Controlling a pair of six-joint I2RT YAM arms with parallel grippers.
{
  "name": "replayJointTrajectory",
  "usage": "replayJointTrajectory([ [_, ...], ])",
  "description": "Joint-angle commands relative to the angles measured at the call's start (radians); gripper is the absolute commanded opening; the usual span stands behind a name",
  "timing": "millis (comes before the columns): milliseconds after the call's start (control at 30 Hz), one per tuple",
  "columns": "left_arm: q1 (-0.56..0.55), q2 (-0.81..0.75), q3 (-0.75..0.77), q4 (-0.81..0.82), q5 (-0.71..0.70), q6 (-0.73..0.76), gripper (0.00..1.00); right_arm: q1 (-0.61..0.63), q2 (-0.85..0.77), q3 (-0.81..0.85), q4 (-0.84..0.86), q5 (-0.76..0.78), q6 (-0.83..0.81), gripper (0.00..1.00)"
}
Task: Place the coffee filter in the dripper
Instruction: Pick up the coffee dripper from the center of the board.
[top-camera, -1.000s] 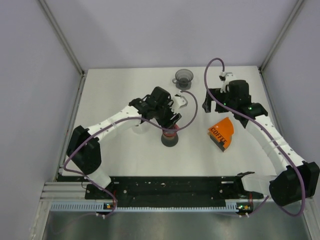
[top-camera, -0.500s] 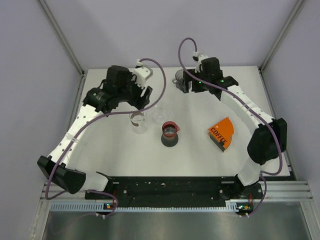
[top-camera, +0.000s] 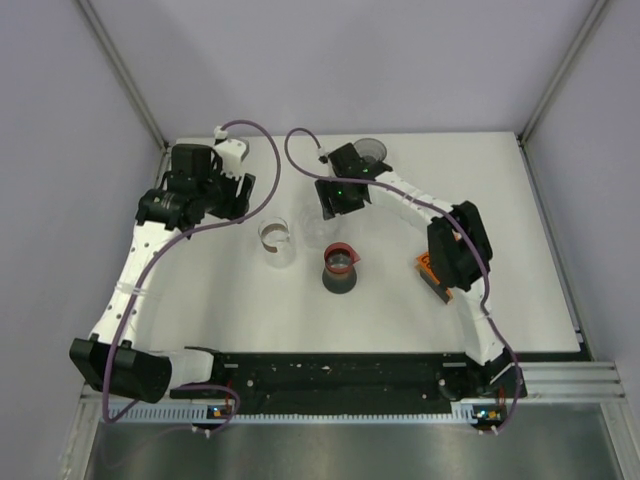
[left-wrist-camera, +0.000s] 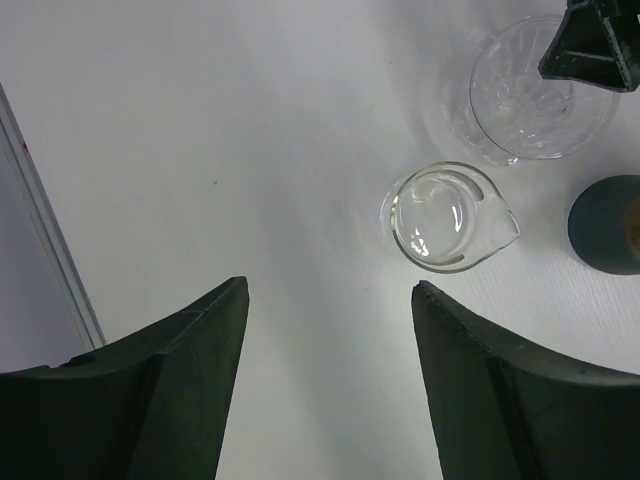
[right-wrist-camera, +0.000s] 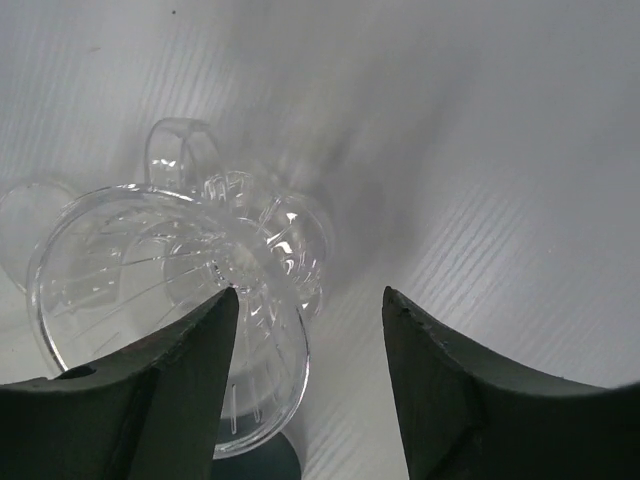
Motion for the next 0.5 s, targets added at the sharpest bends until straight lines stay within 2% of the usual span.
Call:
replayJointTrajectory([
  [0, 0.006, -0.044, -0.017, 0.010, -0.009, 0.000, 0.72, -0.010, 0.049, 0.087, -0.023, -0.030, 0.001, 0.54],
  [133, 0.008, -0.046, -0.019, 0.007, -0.015, -0.001, 0.72, -0.010, 0.044, 0.092, -0.023, -0.028, 0.003, 0.16],
  [200, 0.008, -0.046, -0.016, 0.004, -0.015, 0.000, 0.72, -0.010, 0.020, 0.095, -0.023, -0.002, -0.005, 0.04],
  [233, 0.008, -0.044, -0.014, 0.004, -0.015, 0.002, 0.72, -0.010, 0.003, 0.101, -0.026, 0.015, -0.014, 0.00],
  [467, 0.011, -0.049, -0.006, -0.007, -0.021, 0.006, 0.72, -0.031, -0.163, 0.204, -0.128, 0.049, -0.086, 0.00],
])
